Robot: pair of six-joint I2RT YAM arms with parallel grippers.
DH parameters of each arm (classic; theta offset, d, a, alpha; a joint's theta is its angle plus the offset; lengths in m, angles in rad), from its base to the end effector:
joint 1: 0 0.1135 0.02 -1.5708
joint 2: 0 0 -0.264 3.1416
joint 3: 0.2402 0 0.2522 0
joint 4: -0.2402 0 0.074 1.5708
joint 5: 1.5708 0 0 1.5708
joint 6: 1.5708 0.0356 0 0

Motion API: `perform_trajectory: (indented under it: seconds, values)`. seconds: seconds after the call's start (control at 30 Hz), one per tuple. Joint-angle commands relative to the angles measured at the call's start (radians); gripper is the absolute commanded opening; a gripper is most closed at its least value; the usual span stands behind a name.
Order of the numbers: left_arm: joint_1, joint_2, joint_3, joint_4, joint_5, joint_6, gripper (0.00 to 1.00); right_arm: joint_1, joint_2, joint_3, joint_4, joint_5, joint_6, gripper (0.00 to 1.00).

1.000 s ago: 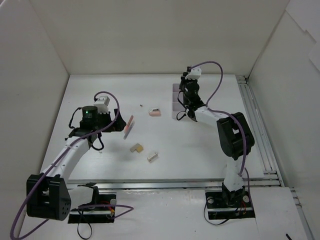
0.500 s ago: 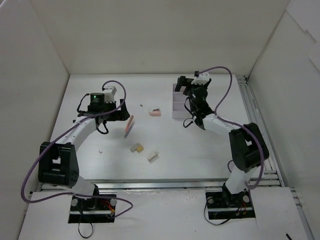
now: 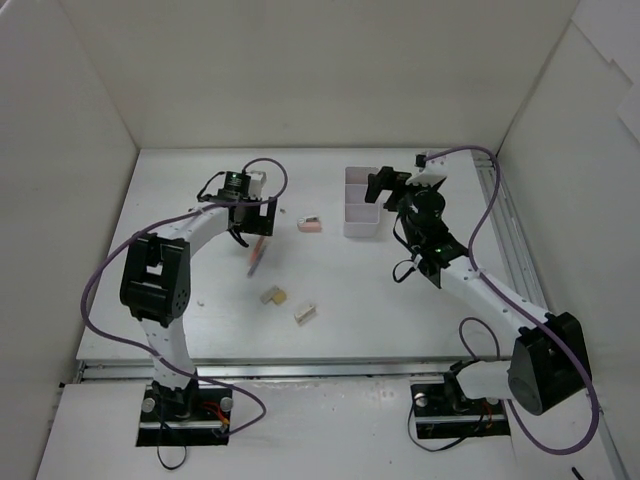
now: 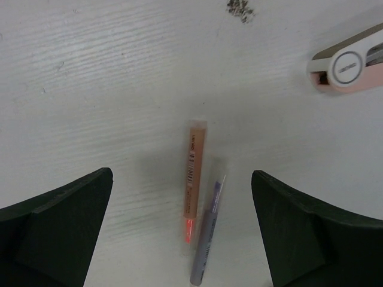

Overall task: Sort the stationery into containers
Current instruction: Pick up the pen from the center of the board.

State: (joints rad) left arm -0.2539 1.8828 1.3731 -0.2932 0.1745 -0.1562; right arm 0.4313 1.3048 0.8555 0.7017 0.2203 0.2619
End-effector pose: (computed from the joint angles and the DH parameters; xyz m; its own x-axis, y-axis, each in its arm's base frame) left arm 0.4049 -0.1115 0.2192 -0.7445 0.0349 -0.6667 0.2514 0.9398 -0.2314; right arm 0.2781 0.1194 0.3430 0.1633 0.3533 -0.9212 -0.2671 0.9147 0.3034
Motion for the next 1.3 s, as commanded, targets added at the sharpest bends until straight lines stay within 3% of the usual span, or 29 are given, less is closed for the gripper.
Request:
perform_trajectory:
  seconds: [0.0, 0.3, 0.87, 1.1, 1.27]
  values:
    - [-0.021, -0.001, 0.063, -0.046, -0.081, 0.027, 0.96, 0.003, -0.050, 0.030, -0.118, 0.011, 0.025, 0.98]
    - [-0.042, 0.085, 0.109, -0.052, -0.081, 0.011, 0.72, 0.004, -0.062, 0.045, -0.238, -0.015, 0.042, 0.98]
    - [-0.042, 0.154, 0.155, -0.063, -0.110, -0.022, 0.31, 0.003, -0.087, 0.037, -0.275, -0.047, 0.056, 0.98]
    - [-0.042, 0.150, 0.156, -0.061, -0.112, -0.029, 0.00, 0.004, -0.090, 0.047, -0.292, -0.096, 0.046, 0.98]
    - [-0.042, 0.125, 0.172, -0.058, -0.118, -0.020, 0.00, 0.007, -0.075, 0.057, -0.300, -0.154, 0.040, 0.98]
